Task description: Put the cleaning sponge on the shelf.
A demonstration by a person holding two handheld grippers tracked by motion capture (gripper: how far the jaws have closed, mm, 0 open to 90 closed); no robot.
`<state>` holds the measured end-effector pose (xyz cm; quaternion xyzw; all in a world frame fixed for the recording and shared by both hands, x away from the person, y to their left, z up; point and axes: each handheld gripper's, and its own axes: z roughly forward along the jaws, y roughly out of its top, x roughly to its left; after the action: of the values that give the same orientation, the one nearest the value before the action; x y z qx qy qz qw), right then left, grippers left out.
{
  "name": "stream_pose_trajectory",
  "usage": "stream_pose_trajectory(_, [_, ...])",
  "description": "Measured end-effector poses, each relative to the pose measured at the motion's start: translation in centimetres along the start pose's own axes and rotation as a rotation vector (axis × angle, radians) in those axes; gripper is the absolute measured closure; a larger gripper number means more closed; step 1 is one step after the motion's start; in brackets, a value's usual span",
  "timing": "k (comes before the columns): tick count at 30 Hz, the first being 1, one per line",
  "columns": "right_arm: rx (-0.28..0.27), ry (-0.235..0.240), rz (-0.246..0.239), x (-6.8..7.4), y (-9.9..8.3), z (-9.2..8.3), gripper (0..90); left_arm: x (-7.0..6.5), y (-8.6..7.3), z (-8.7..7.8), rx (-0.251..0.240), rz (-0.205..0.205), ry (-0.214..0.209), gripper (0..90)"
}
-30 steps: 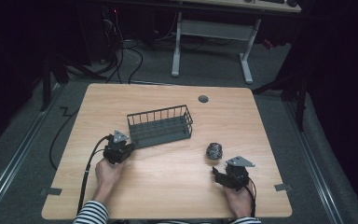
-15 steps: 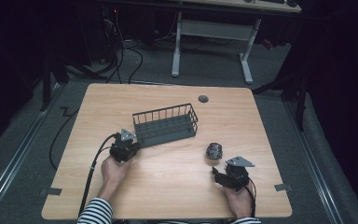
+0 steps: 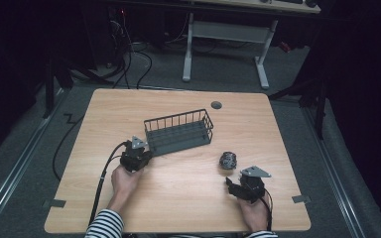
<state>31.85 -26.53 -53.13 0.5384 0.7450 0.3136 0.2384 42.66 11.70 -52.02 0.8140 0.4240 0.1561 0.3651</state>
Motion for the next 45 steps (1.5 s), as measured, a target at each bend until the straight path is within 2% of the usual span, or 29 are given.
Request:
stream_pose_trajectory(4, [0.0, 0.0, 0.0, 0.0, 0.0, 0.0, 32.1, 0.1, -0.1, -0.4, 0.008, -0.004, 0.008, 70.9])
stream_pose_trajectory(7, [0.0, 0.0, 0.0, 0.0, 0.0, 0.0, 32.1, 0.3, -0.4, -1.2, -0.013, -0.02, 0.006, 60.6])
stream_pose_trajectory(10, [0.0, 0.0, 0.0, 0.0, 0.0, 0.0, 32.1, 0.6, -0.8, -1.8, 0.003, -0.016, 0.01, 50.4])
stream_pose_trajectory(12, [0.0, 0.0, 0.001, 0.0, 0.0, 0.0, 32.0, 0.9, -1.3, -2.5, 0.003, -0.006, 0.017, 46.5])
stream_pose_trajectory(14, [0.0, 0.0, 0.001, 0.0, 0.0, 0.0, 32.0, 1.2, -1.8, -3.2, -0.004, -0.019, 0.021, 43.4])
stream_pose_trajectory(16, [0.001, 0.0, 0.001, 0.0, 0.0, 0.0, 32.0, 1.7, -2.3, -4.0, -0.018, -0.028, 0.031, 42.1])
stream_pose_trajectory(21, [0.001, 0.003, 0.0, 0.0, 0.0, 0.0, 31.2, 2.3, -4.0, -5.4, -0.015, -0.051, 0.062, 38.6])
stream_pose_trajectory(24, [0.001, 0.01, -0.01, 0.0, 0.0, 0.0, 29.6, 2.5, -5.0, -5.8, -0.011, -0.055, 0.096, 37.3])
stream_pose_trajectory(27, [0.004, 0.019, -0.017, -0.1, 0.0, 0.0, 29.5, 2.9, -5.9, -6.3, -0.025, -0.085, 0.108, 36.4])
stream_pose_trajectory(31, [0.026, 0.026, -0.026, -0.2, 0.2, 0.0, 27.6, 3.1, -6.6, -6.6, -0.025, -0.089, 0.136, 35.3])
stream_pose_trajectory(36, [0.029, 0.027, -0.025, -0.4, 0.5, -0.3, 26.1, 3.1, -7.3, -6.5, -0.029, -0.086, 0.144, 34.7])
stream_pose_trajectory(40, [-0.004, 0.029, -0.025, -0.5, 1.5, -1.1, 25.0, 3.1, -7.9, -6.3, -0.035, -0.083, 0.149, 33.4])
stream_pose_trajectory(45, [-0.017, 0.05, -0.016, -0.8, 2.5, -1.3, 23.1, 3.2, -8.0, -6.3, -0.035, -0.084, 0.145, 32.2])
